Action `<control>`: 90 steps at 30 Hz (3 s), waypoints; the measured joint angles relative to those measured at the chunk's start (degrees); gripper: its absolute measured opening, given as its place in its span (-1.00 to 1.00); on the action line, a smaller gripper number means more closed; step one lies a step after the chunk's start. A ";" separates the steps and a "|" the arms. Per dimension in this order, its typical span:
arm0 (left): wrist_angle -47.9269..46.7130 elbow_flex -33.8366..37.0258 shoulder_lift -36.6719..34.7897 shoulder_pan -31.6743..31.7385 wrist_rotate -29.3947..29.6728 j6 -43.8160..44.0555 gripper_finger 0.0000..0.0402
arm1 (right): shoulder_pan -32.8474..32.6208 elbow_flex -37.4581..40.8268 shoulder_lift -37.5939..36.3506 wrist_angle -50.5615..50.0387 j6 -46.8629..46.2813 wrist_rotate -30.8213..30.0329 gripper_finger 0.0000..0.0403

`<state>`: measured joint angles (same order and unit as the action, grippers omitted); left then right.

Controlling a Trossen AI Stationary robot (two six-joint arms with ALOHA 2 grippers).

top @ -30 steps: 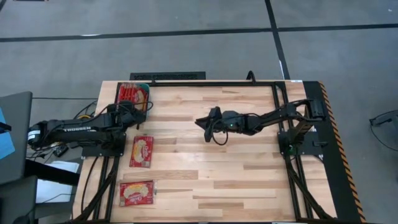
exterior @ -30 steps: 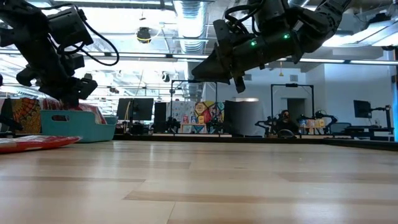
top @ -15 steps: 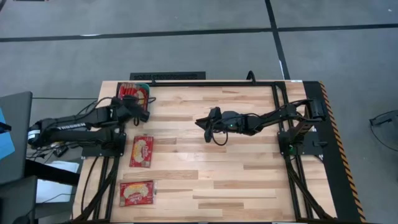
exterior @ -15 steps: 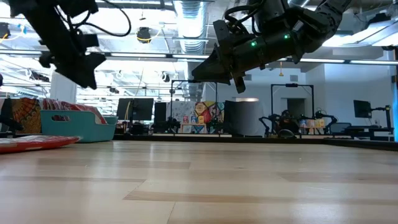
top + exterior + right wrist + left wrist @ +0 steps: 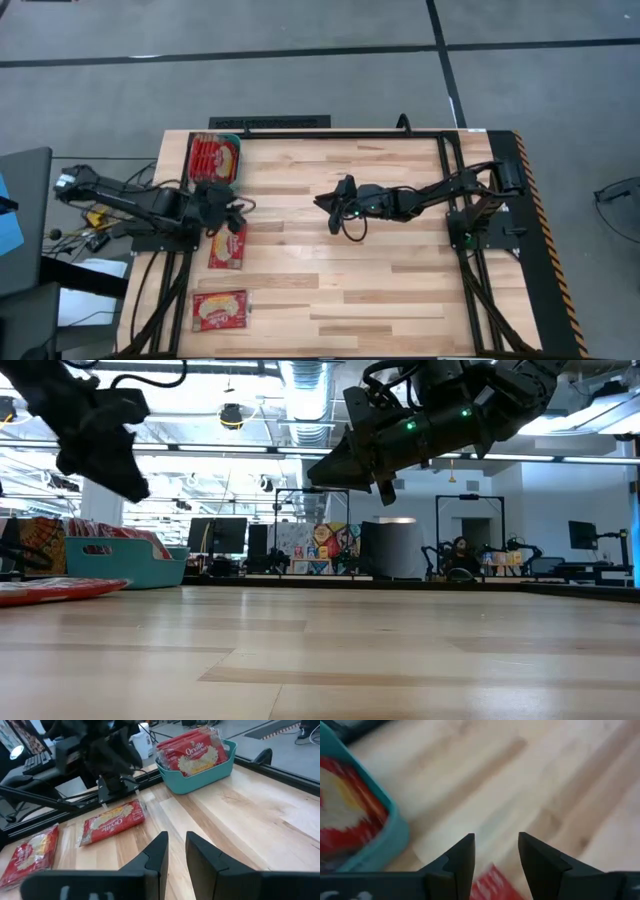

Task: Sort popcorn bags into baskets
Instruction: Put the red popcorn bag in the blue bin

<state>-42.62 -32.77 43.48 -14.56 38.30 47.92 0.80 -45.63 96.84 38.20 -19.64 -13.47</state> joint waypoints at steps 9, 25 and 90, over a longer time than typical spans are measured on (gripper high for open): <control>-3.39 0.04 8.80 -7.65 -11.78 8.26 -0.31 | -0.08 0.00 0.00 -0.02 -0.24 0.00 -0.54; -0.80 0.05 32.21 -10.45 -14.56 12.60 -0.33 | -0.76 0.00 0.00 -0.57 0.22 0.04 -0.54; 18.22 -6.34 32.21 18.96 -18.83 -26.03 -1.00 | -12.50 -6.73 18.39 2.60 -13.50 -2.97 -0.54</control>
<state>-24.40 -39.11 75.70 4.40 19.48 21.89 -11.70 -52.36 115.23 40.80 -33.13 -16.45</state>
